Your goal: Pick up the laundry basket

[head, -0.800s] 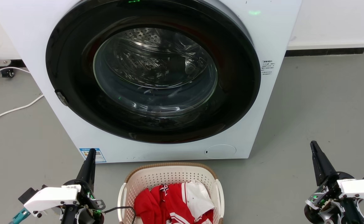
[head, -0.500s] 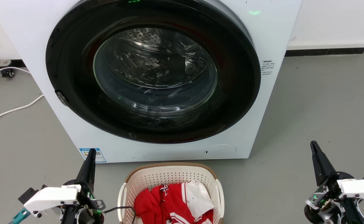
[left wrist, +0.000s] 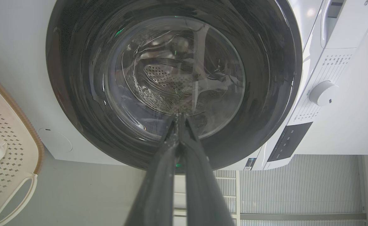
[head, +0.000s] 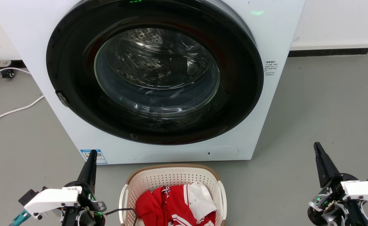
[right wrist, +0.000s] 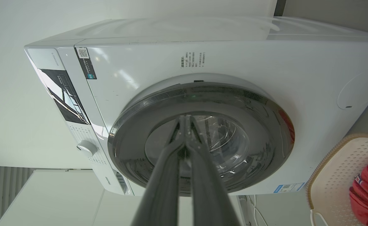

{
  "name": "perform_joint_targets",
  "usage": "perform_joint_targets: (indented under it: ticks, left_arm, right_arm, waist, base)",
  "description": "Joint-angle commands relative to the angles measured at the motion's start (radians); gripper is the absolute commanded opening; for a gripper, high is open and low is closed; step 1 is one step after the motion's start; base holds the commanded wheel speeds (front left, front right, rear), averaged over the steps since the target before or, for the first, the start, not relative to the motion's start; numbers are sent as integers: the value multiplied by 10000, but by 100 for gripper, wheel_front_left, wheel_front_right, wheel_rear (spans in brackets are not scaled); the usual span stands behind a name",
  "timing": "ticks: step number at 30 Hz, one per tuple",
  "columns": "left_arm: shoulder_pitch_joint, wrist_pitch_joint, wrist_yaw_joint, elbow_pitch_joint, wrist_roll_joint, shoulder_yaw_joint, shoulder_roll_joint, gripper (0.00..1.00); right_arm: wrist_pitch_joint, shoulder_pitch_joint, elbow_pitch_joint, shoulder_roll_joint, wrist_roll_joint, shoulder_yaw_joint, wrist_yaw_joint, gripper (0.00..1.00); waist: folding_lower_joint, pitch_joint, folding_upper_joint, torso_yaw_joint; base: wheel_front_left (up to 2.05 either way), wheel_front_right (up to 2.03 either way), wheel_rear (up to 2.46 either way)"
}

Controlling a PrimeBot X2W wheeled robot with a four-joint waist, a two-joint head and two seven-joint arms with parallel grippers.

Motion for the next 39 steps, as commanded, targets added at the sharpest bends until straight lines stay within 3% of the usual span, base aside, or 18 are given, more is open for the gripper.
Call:
perform_joint_targets:
  ticks: [1, 12, 13, 24, 39]
  left_arm:
    - [-80, 24, -42, -36, -1, 16, -8, 0]
    - [-80, 23, -42, -36, -1, 14, -8, 0]
    - [-1, -6, 0, -4, 0, -5, 0, 100]
    - [177, -419, 1, -143, 557, -89, -18, 100]
    - [231, -1101, 179, -843, 3822, -224, -11, 100]
  right_arm:
    - [9, -112, 2, -34, 41, -7, -3, 0]
    - [9, -112, 2, -34, 41, -7, -3, 0]
    - [-7, 1, -2, 0, -6, 2, 0, 100]
    - [-420, 175, 65, 16, -747, 67, -2, 100]
    - [-1103, 332, -858, 6, -4567, 369, -2, 100]
  waist:
    - [0, 0, 0, 0]
    - [0, 0, 0, 0]
    - [0, 0, 0, 0]
    - [0, 18, 0, 0]
    - [0, 81, 0, -7]
  base:
    - [0, 0, 0]
    - [0, 0, 0]
    - [0, 0, 0]
    - [0, 0, 0]
    - [0, 0, 0]
